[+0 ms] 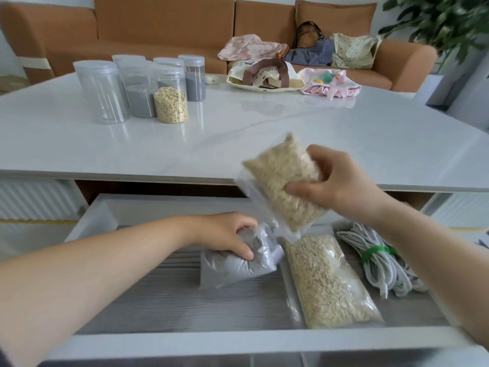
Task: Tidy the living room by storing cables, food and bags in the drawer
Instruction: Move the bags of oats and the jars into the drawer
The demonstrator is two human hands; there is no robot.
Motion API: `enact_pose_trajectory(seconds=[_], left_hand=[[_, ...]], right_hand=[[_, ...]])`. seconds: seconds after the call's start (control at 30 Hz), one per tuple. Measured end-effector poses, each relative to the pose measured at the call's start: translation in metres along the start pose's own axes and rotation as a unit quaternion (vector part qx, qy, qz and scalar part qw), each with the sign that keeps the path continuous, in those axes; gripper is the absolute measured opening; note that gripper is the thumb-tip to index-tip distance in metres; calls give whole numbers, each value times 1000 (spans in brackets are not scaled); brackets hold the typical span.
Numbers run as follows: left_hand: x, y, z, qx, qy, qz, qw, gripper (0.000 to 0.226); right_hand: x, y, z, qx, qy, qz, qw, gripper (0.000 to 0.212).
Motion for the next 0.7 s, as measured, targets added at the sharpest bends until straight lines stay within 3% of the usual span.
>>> enact_pose_trajectory(seconds=[0.07, 0.17, 0.27, 0.33, 0.37, 0.47, 0.6, 0.7], left_hand=[[-6, 16, -2, -65, -29, -57, 996, 24], [-4, 46, -3, -175, -34, -161, 971, 27], [5, 64, -4, -240, -21, -180, 954, 25], [8, 70, -2, -223, -31, -100, 969, 15], [10, 69, -2, -193, -37, -8, 981, 12], [19, 64, 1, -108, -56, 217, 969, 33], [18, 63, -5, -147, -101, 286, 942, 53], [14, 63, -10, -160, -90, 287, 940, 53]], right_hand=[[-3, 19, -2, -44, -16, -141, 989, 34], [1, 45, -4, -90, -52, -325, 940, 34], [19, 58, 2, -107, -54, -413, 903, 35], [30, 61, 6, -103, -38, -424, 899, 35], [34, 62, 9, -99, -29, -420, 902, 34], [41, 67, 17, -89, 0, -383, 920, 34], [45, 76, 29, -94, 21, -334, 938, 39], [49, 89, 39, -134, 32, -303, 943, 41]])
Point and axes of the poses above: each hand's wrist, its own z-axis towards the middle knuckle, its own y-axis out of the palm, x = y × z, the point moved 8 cm from there along z, towards the middle knuckle, and after that the axes turned 6 degrees about -x, right-handed, at the moved point
